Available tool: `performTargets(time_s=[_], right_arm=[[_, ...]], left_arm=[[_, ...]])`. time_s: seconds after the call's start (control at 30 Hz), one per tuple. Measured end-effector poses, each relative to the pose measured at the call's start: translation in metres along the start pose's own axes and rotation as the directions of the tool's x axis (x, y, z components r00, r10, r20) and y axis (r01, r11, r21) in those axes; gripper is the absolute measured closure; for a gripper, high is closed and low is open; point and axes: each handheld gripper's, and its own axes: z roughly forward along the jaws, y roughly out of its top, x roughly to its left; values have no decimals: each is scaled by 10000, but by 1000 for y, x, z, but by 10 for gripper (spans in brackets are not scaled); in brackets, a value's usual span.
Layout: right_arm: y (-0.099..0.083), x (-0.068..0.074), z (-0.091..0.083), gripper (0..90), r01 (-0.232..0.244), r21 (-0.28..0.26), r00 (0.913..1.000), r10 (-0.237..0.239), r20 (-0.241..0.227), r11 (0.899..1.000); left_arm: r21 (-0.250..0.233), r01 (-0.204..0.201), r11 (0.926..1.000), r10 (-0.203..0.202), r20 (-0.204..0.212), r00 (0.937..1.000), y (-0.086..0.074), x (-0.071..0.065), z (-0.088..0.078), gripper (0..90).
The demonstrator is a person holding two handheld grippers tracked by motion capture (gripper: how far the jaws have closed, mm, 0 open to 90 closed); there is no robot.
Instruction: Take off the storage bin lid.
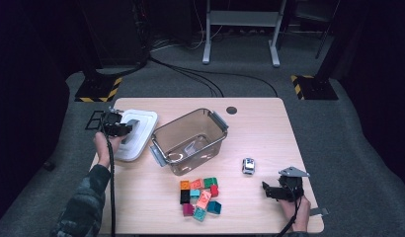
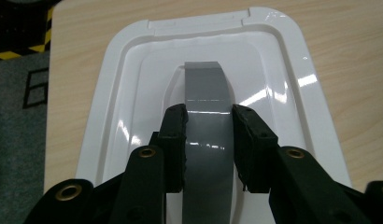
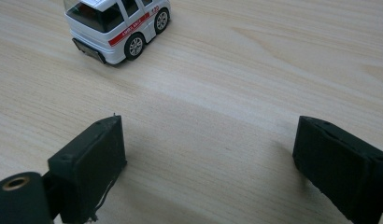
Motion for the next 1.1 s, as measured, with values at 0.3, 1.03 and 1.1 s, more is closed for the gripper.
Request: performTargets(time_s=[0.3, 1.03, 1.1], right_arm=[[0, 0, 0, 85, -3, 0, 10000, 3, 6, 10000], [0, 0, 0, 86, -6, -3, 10000, 6, 15, 10000], [0, 0, 0, 86, -15, -8, 10000, 15, 13, 10000]], left_arm=[[232, 150, 9996, -149, -62, 9999, -12, -1, 12, 667], [-159, -698, 9974, 708, 792, 9943, -23, -20, -44, 78], [-232, -770, 9968, 787, 816, 9936, -31, -23, -53, 49]])
